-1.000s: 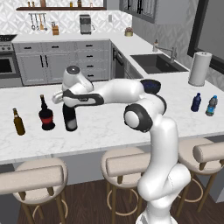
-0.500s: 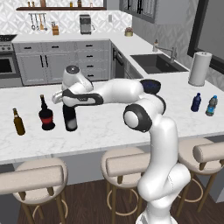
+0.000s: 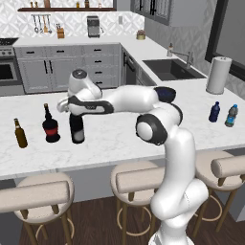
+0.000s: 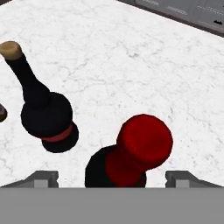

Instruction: Move the plastic bottles in the middle to the plastics group, and the glass bottles in the middle to the glass group.

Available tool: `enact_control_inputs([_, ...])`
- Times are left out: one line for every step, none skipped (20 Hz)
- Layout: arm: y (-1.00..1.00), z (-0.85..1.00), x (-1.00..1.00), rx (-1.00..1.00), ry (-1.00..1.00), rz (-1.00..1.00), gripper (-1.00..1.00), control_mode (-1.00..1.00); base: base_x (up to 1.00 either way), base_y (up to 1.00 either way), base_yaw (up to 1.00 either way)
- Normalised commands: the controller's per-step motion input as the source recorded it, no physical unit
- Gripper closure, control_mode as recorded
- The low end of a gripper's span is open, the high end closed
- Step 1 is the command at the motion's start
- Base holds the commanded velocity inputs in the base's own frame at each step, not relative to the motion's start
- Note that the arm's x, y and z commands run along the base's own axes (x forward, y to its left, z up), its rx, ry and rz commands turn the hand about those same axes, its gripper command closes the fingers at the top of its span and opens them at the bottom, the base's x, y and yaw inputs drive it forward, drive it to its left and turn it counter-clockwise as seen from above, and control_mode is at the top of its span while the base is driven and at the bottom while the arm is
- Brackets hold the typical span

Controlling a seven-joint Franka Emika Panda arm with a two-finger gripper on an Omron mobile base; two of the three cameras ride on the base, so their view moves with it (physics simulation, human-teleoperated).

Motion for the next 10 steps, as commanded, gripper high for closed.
enact_control_inputs([-0.41, 0.06, -0.61, 0.0, 0.0, 0.0, -1.0, -1.0, 0.0, 0.0, 0.0])
enact_control_inputs([-0.47, 0.0, -0.82, 0.0, -0.01, 0.0, -1.0, -1.0, 0.0, 0.0, 0.0])
enact_control_inputs([-0.59, 0.0, -1.0, 0.05, -0.04, 0.0, -1.0, -1.0, 0.0, 0.0, 0.0])
enact_control_inputs([-0.65, 0.0, -1.0, 0.08, -0.05, -0.01, -1.0, -1.0, 0.0, 0.0, 0.0])
enact_control_inputs([-0.79, 0.0, -1.0, 0.12, -0.07, 0.0, -1.0, -1.0, 0.0, 0.0, 0.0])
enact_control_inputs([-0.81, 0.0, -1.0, 0.13, -0.1, 0.0, -1.0, -1.0, 0.0, 0.0, 0.0])
enact_control_inputs([-0.81, 0.0, -1.0, 0.13, -0.1, 0.0, -1.0, -1.0, 0.0, 0.0, 0.0])
enact_control_inputs([-0.82, 0.0, -1.0, 0.13, -0.1, 0.0, -1.0, -1.0, 0.0, 0.0, 0.0])
enact_control_inputs([-0.81, 0.0, -1.0, 0.13, -0.1, 0.0, -1.0, -1.0, 0.0, 0.0, 0.0])
enact_control_inputs([-0.84, 0.0, -1.0, 0.13, -0.07, 0.0, -1.0, -1.0, 0.0, 0.0, 0.0])
